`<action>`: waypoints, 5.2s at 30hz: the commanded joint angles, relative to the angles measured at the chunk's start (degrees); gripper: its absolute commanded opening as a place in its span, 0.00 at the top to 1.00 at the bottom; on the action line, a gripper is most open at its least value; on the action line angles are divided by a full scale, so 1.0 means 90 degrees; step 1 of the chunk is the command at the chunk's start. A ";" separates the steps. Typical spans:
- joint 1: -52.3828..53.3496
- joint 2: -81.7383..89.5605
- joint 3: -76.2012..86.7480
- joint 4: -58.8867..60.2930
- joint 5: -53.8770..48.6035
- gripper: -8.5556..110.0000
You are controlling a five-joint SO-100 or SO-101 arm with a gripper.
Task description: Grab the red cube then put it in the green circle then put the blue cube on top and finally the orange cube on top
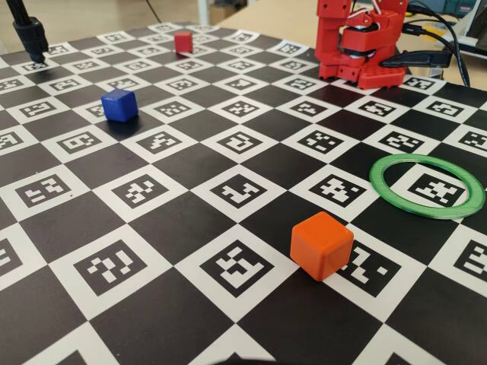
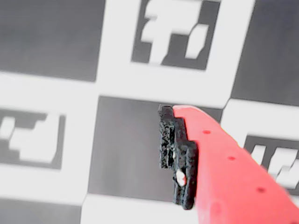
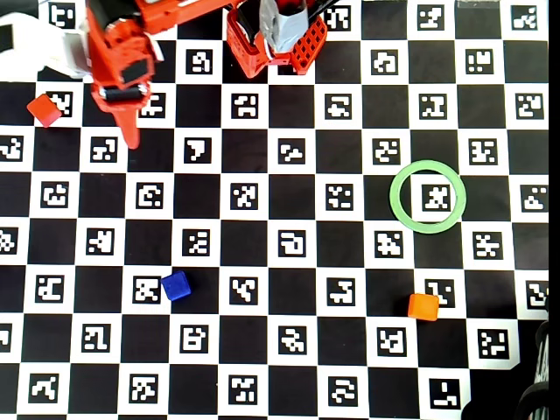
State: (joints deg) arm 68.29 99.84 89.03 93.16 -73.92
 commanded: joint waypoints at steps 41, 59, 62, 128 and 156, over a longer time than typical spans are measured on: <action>0.1338 -0.3145 -0.2295 -0.1846 -0.0713 0.54; 0.1260 -0.3848 -0.2109 -0.2783 -0.0576 0.54; 0.1260 -0.3926 -0.1992 -0.2979 -0.0586 0.54; 0.1064 -0.3936 -0.1572 -0.2900 0.1230 0.54; 0.0928 -0.4072 -0.2119 -0.2637 0.3057 0.54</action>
State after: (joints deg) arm 77.26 59.24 74.97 69.43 -47.90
